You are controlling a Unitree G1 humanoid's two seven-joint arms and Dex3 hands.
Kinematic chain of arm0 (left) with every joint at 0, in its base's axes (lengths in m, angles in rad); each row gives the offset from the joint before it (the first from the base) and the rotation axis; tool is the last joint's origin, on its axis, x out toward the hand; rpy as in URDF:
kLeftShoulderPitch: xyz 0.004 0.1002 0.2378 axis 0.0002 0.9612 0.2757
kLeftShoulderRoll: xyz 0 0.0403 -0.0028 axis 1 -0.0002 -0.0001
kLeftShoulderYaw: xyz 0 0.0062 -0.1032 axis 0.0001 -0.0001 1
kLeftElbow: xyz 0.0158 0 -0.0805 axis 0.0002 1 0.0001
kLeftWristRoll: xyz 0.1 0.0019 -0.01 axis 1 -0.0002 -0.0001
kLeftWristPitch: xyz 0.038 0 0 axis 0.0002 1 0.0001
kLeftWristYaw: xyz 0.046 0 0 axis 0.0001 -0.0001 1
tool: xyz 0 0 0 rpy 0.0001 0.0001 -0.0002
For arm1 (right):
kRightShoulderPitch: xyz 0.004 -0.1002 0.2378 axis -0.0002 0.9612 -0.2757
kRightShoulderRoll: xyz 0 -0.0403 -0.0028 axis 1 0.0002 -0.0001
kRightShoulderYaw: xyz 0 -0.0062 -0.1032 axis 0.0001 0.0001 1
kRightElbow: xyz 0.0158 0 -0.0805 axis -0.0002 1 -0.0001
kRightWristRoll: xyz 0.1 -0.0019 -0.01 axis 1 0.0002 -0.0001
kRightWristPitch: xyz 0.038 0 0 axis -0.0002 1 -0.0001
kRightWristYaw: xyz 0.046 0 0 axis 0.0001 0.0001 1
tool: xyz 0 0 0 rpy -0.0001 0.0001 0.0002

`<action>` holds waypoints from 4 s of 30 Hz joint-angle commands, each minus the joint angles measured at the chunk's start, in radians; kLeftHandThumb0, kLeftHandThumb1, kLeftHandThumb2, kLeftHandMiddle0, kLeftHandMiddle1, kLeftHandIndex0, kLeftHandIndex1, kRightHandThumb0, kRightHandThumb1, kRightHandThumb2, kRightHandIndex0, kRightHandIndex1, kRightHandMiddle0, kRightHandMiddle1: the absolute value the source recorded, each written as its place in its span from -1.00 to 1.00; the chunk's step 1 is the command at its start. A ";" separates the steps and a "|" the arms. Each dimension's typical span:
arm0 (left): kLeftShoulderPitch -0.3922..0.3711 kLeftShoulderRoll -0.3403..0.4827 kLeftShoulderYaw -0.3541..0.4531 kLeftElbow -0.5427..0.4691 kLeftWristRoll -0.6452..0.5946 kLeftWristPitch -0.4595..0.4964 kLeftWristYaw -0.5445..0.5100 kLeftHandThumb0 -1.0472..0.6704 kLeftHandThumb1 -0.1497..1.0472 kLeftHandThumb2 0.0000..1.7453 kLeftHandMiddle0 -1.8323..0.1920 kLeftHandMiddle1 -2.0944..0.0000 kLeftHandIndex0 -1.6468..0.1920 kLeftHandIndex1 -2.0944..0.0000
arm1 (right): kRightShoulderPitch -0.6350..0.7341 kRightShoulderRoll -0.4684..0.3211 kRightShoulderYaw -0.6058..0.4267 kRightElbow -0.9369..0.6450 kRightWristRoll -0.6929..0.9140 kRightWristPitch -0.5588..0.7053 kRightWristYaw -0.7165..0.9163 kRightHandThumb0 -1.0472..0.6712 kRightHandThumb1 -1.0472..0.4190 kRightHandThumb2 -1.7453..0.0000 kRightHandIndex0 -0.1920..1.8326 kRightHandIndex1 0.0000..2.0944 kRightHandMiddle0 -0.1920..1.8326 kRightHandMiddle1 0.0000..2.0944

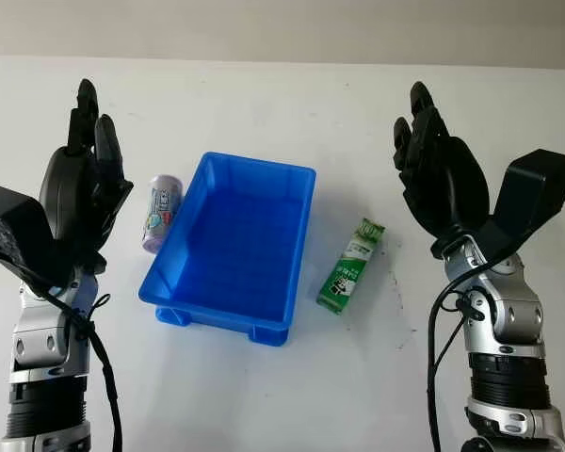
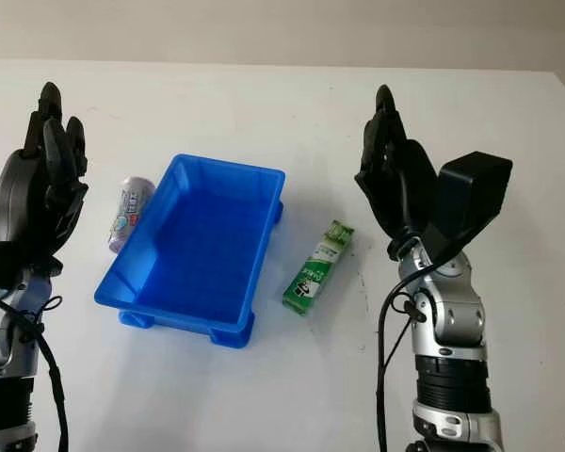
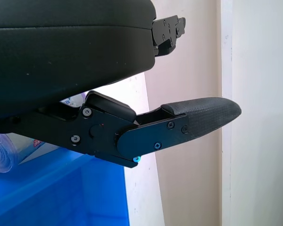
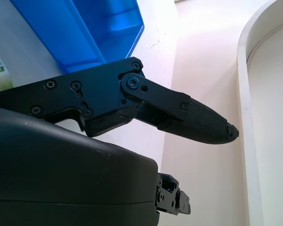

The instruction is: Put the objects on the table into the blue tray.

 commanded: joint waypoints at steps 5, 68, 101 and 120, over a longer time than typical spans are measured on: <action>0.027 -0.006 0.000 -0.051 -0.002 0.015 0.011 -0.78 1.00 -0.19 1.00 1.00 1.00 1.00 | 0.025 0.004 -0.007 -0.040 0.019 0.005 -0.002 -0.69 -1.00 0.05 -1.00 -1.00 -1.00 -1.00; 0.007 0.008 -0.003 -0.027 -0.004 0.017 0.000 -0.78 1.00 -0.19 1.00 1.00 1.00 1.00 | -0.239 -0.662 0.380 0.136 -0.667 -0.774 0.637 -0.46 -0.63 0.92 -0.40 -0.93 -0.38 -0.96; 0.013 0.010 0.008 -0.039 -0.003 0.033 0.000 -0.79 1.00 -0.20 1.00 1.00 1.00 1.00 | -0.155 -0.571 0.443 0.483 -0.909 -1.306 0.086 -0.11 -0.87 0.94 -0.55 0.89 -0.63 0.73; 0.009 0.021 0.009 -0.041 -0.006 0.035 -0.013 -0.78 1.00 -0.21 1.00 1.00 1.00 1.00 | -0.312 -0.615 0.563 0.787 -1.223 -1.293 -0.396 -0.17 -0.80 0.94 -0.27 1.00 -0.53 0.62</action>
